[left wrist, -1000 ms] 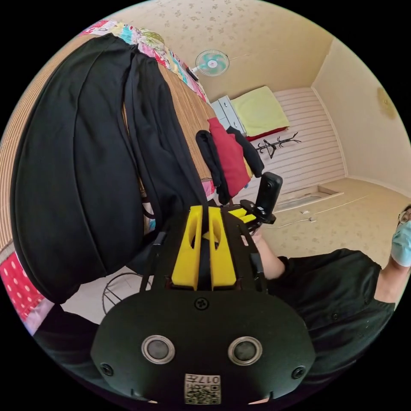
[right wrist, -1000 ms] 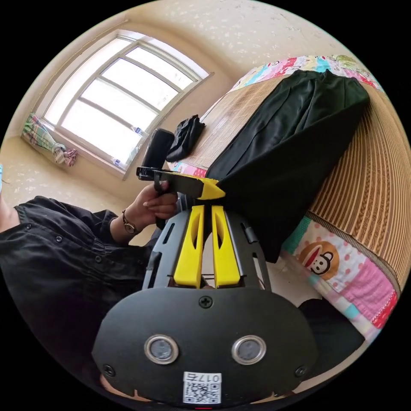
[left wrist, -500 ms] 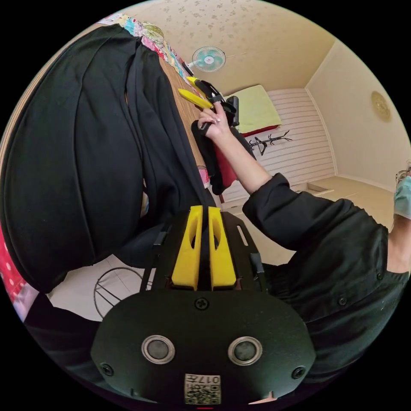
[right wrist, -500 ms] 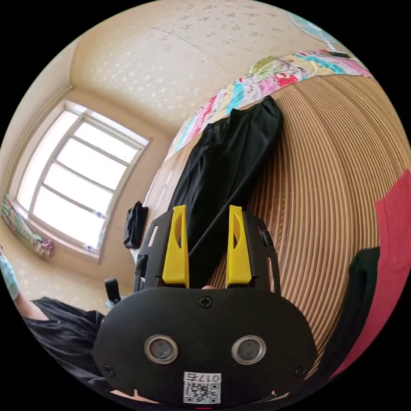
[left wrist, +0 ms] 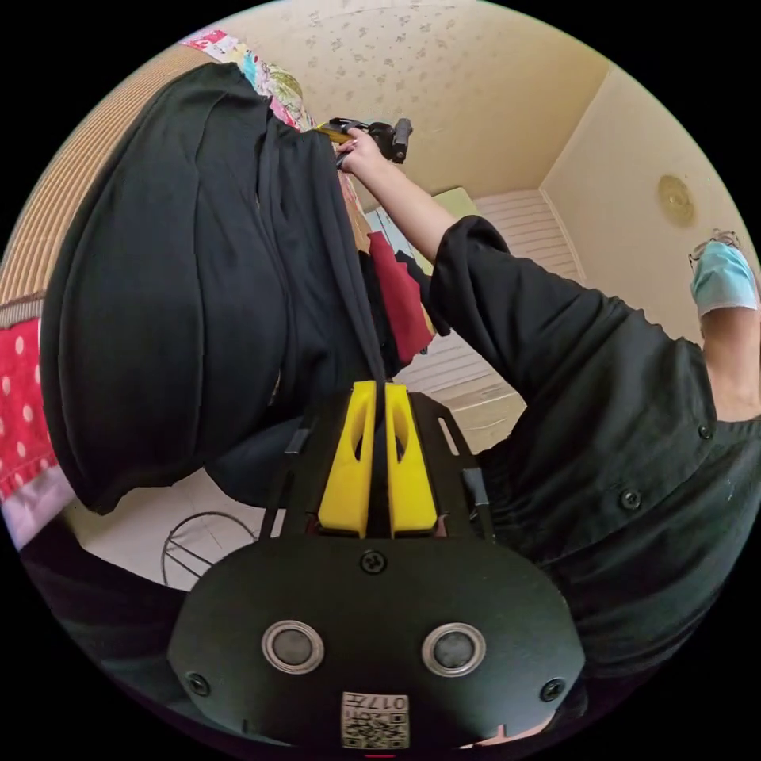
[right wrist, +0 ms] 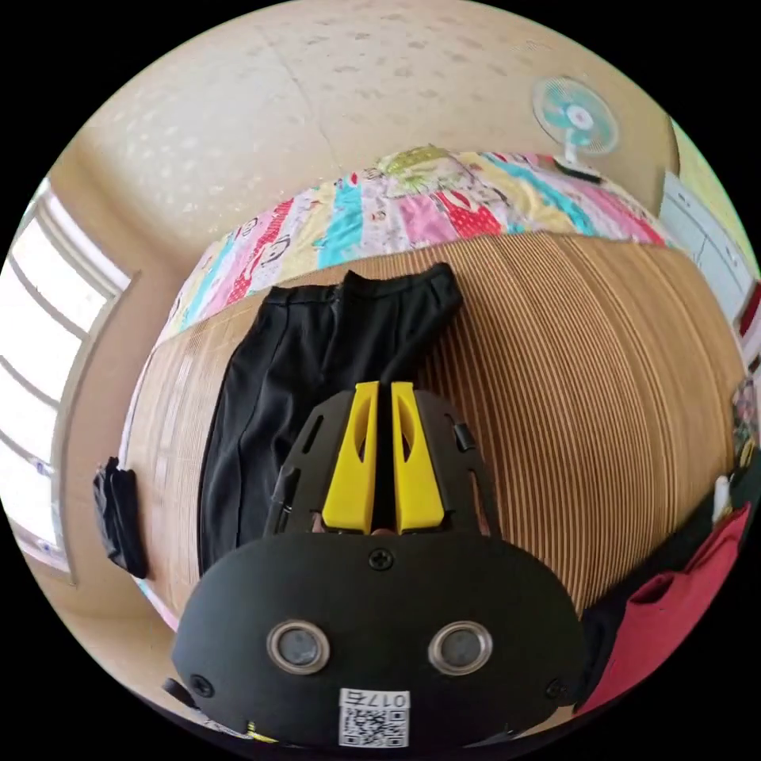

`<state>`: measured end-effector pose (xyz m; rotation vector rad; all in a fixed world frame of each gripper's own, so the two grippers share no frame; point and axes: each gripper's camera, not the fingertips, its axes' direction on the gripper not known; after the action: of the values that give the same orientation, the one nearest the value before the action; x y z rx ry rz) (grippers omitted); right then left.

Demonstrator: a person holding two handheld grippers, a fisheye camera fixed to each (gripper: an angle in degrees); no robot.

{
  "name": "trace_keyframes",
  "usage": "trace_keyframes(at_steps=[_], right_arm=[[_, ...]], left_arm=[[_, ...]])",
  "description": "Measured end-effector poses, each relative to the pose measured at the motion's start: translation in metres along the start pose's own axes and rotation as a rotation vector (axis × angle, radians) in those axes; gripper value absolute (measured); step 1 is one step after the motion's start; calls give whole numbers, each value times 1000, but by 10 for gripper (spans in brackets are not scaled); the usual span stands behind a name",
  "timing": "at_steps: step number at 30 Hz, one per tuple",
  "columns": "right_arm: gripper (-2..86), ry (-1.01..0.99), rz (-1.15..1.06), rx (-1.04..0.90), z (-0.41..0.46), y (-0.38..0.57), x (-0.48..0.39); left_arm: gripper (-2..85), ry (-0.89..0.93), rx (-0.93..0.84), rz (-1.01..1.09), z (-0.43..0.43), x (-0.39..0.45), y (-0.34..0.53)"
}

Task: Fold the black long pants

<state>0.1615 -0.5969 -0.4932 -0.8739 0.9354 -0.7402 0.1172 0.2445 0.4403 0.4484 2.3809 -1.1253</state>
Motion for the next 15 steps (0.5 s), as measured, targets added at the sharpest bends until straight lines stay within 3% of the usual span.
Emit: trace_keyframes(at_steps=[4, 6, 11, 15], right_arm=[[35, -22, -207, 113, -16, -6, -128], [38, -163, -272, 68, -2, -12, -183], [44, -272, -212, -66, 39, 6, -203], [39, -297, -293, -101, 26, 93, -176]], left_arm=[[0, -12, 170, -11, -60, 15, 27], [2, -78, 221, -39, -83, 20, 40], [24, -324, 254, -267, -112, 6, 76], [40, -358, 217, -347, -100, -1, 85]])
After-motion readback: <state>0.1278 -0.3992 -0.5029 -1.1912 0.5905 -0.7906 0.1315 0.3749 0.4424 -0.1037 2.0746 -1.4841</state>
